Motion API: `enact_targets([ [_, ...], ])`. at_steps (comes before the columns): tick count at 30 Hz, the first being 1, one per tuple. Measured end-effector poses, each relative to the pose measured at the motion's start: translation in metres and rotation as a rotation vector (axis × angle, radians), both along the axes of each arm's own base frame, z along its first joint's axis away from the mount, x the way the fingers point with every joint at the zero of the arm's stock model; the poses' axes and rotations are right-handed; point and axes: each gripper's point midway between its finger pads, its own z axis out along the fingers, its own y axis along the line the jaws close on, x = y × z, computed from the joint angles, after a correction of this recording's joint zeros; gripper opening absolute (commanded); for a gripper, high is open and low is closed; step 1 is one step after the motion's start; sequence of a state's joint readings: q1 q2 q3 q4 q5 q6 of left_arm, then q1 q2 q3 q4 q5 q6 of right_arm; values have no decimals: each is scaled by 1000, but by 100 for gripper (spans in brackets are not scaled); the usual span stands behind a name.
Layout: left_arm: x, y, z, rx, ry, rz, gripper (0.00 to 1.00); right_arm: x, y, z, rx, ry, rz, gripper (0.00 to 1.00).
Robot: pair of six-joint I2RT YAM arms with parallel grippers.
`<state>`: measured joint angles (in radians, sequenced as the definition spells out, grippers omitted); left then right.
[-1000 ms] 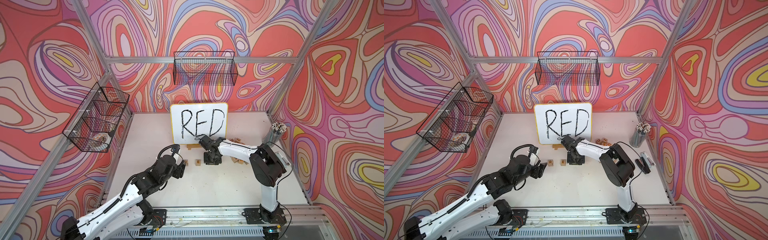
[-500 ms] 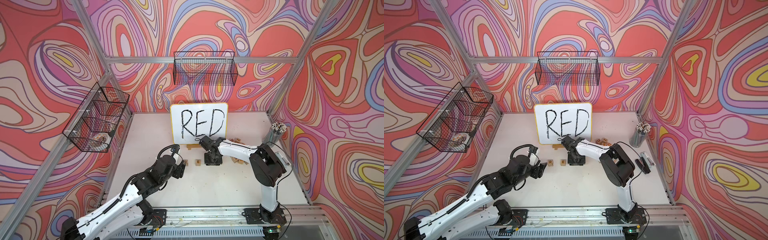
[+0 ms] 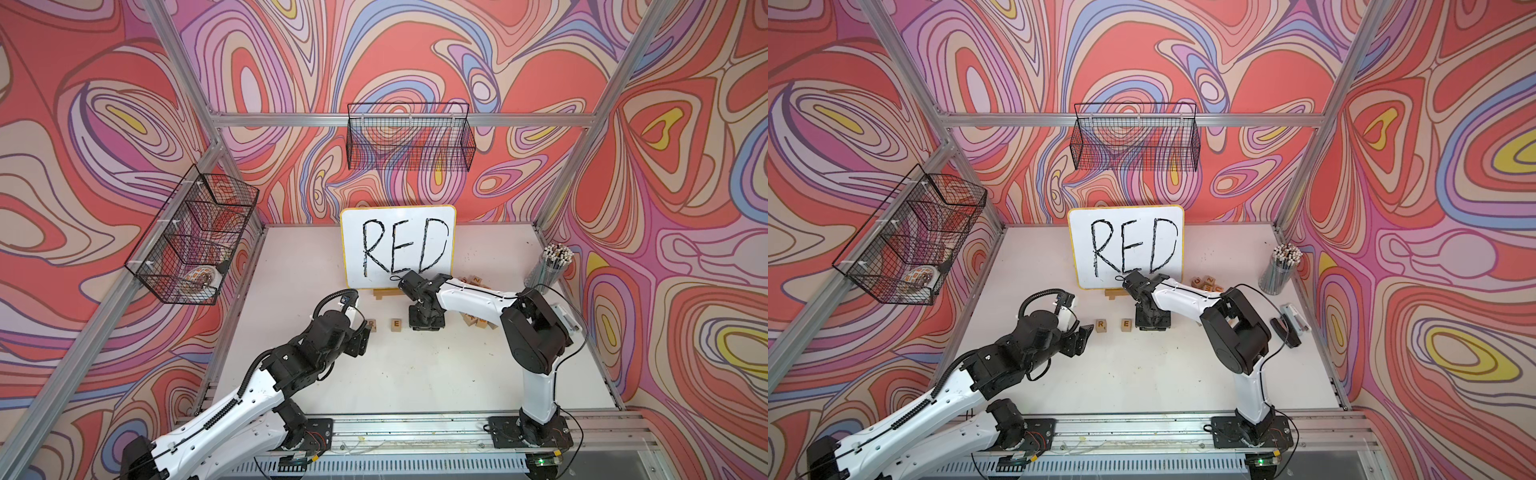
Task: Assemble the uppercase word "red" with letter blocks
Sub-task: Adjust the letter block at the center of the board.
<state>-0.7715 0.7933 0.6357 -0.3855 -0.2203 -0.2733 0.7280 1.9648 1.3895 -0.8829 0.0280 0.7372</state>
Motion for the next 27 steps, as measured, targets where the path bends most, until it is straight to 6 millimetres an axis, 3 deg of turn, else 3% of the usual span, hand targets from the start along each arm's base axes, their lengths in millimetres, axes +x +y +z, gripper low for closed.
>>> enact_targets([
  [16, 0, 0, 0, 0, -1, 2, 78, 2, 2, 3, 10, 0, -42, 44],
  [27, 1, 1, 1, 3, -5, 8, 79, 11, 7, 30, 41, -53, -51, 45],
])
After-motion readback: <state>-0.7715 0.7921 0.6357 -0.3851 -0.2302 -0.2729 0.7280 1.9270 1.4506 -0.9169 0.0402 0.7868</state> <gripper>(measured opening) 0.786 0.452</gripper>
